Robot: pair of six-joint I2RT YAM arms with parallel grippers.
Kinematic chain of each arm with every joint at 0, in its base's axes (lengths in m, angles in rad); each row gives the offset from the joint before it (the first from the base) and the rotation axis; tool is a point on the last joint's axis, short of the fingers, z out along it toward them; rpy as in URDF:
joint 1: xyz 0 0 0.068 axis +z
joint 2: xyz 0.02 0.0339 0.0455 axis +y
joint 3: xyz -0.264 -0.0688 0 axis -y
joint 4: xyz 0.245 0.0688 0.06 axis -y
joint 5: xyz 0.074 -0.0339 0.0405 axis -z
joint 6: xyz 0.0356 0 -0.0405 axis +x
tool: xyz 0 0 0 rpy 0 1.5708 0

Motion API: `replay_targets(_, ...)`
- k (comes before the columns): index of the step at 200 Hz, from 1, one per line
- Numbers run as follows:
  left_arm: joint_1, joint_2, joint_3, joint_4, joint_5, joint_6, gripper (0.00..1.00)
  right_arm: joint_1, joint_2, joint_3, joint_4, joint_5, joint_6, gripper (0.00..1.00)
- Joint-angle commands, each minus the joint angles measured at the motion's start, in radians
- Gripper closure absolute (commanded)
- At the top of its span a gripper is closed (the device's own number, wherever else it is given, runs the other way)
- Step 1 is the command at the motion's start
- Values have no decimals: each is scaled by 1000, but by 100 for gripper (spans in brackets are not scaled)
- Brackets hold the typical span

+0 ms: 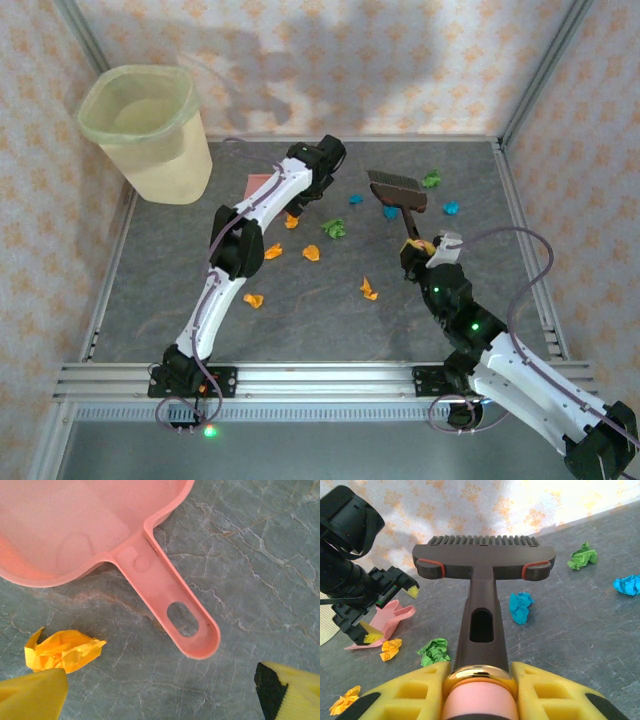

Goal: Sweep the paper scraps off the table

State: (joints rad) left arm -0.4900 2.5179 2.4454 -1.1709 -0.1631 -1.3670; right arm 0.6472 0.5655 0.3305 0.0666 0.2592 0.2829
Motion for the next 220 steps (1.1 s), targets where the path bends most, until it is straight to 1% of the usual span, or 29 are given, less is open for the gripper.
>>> replay_targets(1, 15, 23, 26, 39, -6, -59, 5, 0, -16, -4, 79, 22, -14, 100)
replay_targets(32, 21, 48, 27, 68, -1, -92, 6, 1, -12, -6, 85, 16, -13, 100)
replay_targets(53, 32, 62, 26, 62, 4, -118, 8, 1, -10, -7, 87, 14, -11, 100)
replay_targets(94, 42, 70, 21, 97, 6, -125, 13, 0, -6, -8, 91, 9, -11, 100)
replay_targets(130, 51, 78, 20, 119, 9, -112, 24, 0, 2, -6, 93, 6, -12, 100)
replay_targets(168, 64, 87, 16, 110, 28, -115, 26, 1, 4, -8, 96, 5, -14, 100)
replay_targets(220, 73, 84, 13, 134, 34, -104, 36, 1, 10, -8, 99, 6, -17, 100)
